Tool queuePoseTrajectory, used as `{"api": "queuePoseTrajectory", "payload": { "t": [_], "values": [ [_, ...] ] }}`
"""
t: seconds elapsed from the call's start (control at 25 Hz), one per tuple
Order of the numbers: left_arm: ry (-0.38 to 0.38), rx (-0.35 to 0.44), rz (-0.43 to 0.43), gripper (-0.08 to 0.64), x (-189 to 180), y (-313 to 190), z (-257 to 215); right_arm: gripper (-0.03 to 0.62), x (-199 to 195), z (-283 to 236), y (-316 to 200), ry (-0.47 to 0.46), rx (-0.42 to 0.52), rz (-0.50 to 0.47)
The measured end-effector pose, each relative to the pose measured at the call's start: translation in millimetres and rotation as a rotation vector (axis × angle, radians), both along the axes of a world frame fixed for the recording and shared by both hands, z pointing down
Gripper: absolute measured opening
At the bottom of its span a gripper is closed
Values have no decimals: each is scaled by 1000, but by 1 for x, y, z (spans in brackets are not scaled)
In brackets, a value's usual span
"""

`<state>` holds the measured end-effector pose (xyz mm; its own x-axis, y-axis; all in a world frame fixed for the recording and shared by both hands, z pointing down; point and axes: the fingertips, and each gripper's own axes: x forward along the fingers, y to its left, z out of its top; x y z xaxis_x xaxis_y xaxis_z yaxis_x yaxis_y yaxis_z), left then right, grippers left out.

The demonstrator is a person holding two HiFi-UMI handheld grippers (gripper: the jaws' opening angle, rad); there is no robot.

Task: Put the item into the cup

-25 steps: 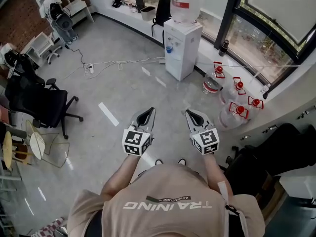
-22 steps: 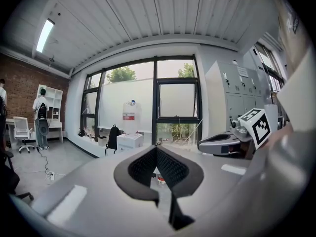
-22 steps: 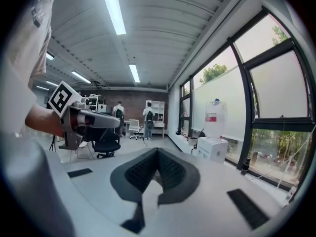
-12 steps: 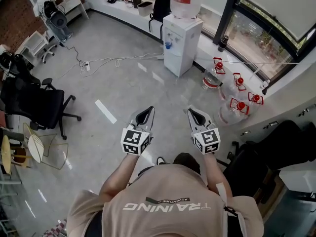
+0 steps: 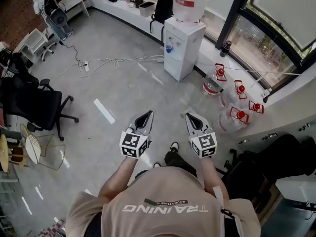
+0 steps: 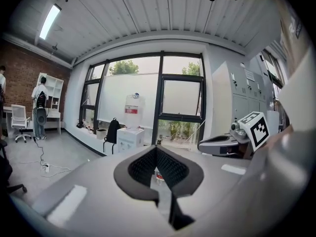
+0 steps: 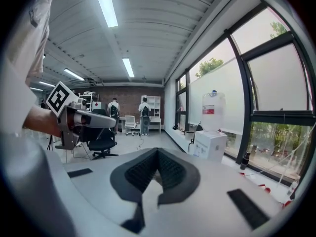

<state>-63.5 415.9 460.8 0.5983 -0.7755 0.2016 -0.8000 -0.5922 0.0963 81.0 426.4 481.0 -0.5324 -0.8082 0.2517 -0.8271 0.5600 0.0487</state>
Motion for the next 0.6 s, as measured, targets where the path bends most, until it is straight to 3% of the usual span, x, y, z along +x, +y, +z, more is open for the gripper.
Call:
{"api": "queuePoseTrajectory", "payload": {
  "t": [0.36, 0.6],
  "values": [
    [-12, 34, -45, 8, 32, -92, -11, 11, 45, -7, -94, -26, 32, -13],
    [-19, 6, -92, 8, 40, -128, 4, 11, 56, 0, -145, -54, 24, -53]
  ]
}}
